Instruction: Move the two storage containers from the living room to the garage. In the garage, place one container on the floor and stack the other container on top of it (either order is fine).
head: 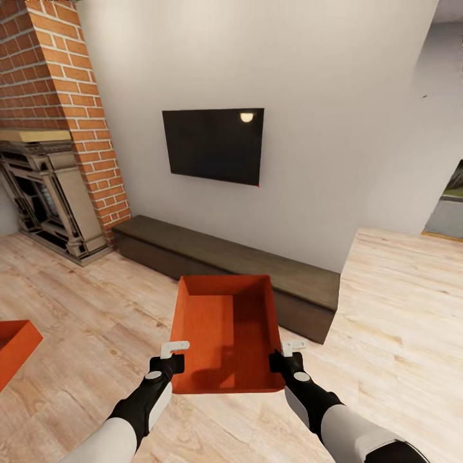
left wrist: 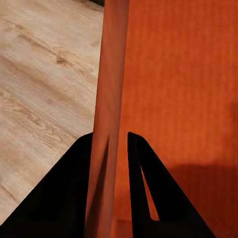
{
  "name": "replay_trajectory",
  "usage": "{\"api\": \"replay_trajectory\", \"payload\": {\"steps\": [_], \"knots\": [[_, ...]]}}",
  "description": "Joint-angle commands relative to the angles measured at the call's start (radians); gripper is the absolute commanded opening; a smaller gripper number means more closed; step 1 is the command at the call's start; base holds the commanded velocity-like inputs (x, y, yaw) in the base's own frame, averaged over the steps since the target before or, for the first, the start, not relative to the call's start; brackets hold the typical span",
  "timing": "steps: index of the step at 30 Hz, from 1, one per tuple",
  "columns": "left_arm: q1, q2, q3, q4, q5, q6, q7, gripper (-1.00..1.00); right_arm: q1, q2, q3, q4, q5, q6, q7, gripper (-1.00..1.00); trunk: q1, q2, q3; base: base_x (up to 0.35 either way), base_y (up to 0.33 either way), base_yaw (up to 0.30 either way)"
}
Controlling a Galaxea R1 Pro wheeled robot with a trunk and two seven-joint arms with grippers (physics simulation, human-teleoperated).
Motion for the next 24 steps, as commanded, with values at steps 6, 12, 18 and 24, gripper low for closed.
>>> {"api": "replay_trajectory", "payload": {"steps": [6, 12, 18, 24], "knots": [[-0.001, -0.006, 0.024, -0.004, 0.030, 0.003, 0.039, -1.00, 0.000, 0.001, -0.015, 0.003, -0.011, -0.006, -0.059, -1.00, 0.000, -0.001, 0.008, 0.000, 0.000, 0.000], [-0.001, -0.006, 0.024, -0.004, 0.030, 0.003, 0.039, -1.00, 0.000, 0.001, -0.015, 0.004, -0.011, -0.006, -0.059, -1.00, 0.000, -0.001, 0.018, 0.000, 0.000, 0.000], [-0.001, -0.006, 0.024, -0.004, 0.030, 0.003, 0.039, -1.00, 0.000, 0.001, -0.015, 0.004, -0.011, -0.006, -0.059, -1.00, 0.000, -0.001, 0.027, 0.000, 0.000, 0.000], [-0.001, -0.006, 0.024, -0.004, 0.030, 0.004, 0.039, -1.00, 0.000, 0.001, -0.015, 0.004, -0.011, -0.006, -0.059, -1.00, 0.000, -0.001, 0.036, 0.000, 0.000, 0.000]]}}
